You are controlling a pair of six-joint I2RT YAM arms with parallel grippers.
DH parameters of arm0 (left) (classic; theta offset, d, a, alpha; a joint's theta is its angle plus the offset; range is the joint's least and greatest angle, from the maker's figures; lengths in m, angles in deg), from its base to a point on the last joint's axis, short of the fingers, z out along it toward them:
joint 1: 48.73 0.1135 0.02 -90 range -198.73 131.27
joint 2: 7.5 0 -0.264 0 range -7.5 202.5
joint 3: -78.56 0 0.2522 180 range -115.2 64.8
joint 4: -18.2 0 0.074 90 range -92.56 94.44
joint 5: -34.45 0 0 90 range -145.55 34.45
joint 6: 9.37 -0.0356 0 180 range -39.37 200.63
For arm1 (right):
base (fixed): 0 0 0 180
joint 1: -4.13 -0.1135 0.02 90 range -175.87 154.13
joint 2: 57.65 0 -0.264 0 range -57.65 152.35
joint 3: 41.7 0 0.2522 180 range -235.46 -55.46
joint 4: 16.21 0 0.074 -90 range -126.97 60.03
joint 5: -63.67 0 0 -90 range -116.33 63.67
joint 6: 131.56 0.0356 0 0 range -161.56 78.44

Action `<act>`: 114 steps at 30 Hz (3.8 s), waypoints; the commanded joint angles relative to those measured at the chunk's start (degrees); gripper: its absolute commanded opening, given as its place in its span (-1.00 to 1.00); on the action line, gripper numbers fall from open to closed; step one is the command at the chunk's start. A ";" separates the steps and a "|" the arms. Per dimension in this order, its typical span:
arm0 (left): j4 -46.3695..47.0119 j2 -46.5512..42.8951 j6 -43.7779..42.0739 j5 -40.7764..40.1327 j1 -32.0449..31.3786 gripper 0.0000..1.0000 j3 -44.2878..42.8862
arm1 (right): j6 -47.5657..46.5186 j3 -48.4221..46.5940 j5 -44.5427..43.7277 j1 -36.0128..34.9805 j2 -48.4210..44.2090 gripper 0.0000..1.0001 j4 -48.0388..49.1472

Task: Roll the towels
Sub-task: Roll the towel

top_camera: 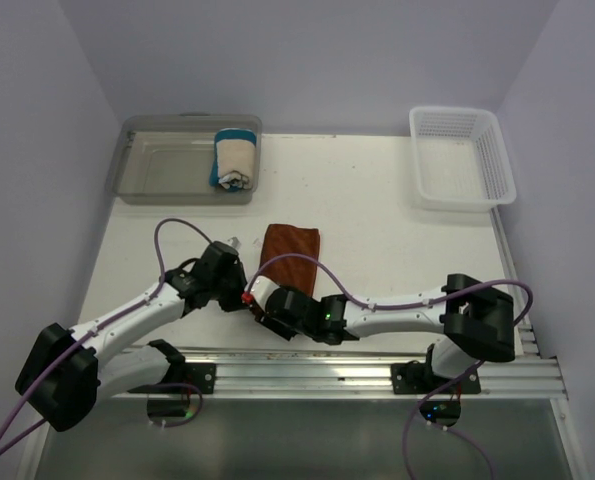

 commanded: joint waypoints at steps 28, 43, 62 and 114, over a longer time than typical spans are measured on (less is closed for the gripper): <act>4.86 -0.52 3.56 2.45 1.47 -1.00 3.16 | 1.64 4.41 -5.79 -4.96 8.03 -0.06 12.36; 0.56 -3.94 1.45 0.26 1.56 0.44 0.10 | 1.90 -0.58 -0.27 -3.38 2.85 -1.00 5.53; -3.05 -8.86 -4.88 3.77 12.37 0.47 0.62 | 8.40 -5.51 32.94 9.97 2.93 -1.00 -0.72; 13.39 -4.30 -4.26 18.10 11.41 -0.23 8.53 | 17.55 -14.74 55.20 24.75 18.58 -1.00 -11.27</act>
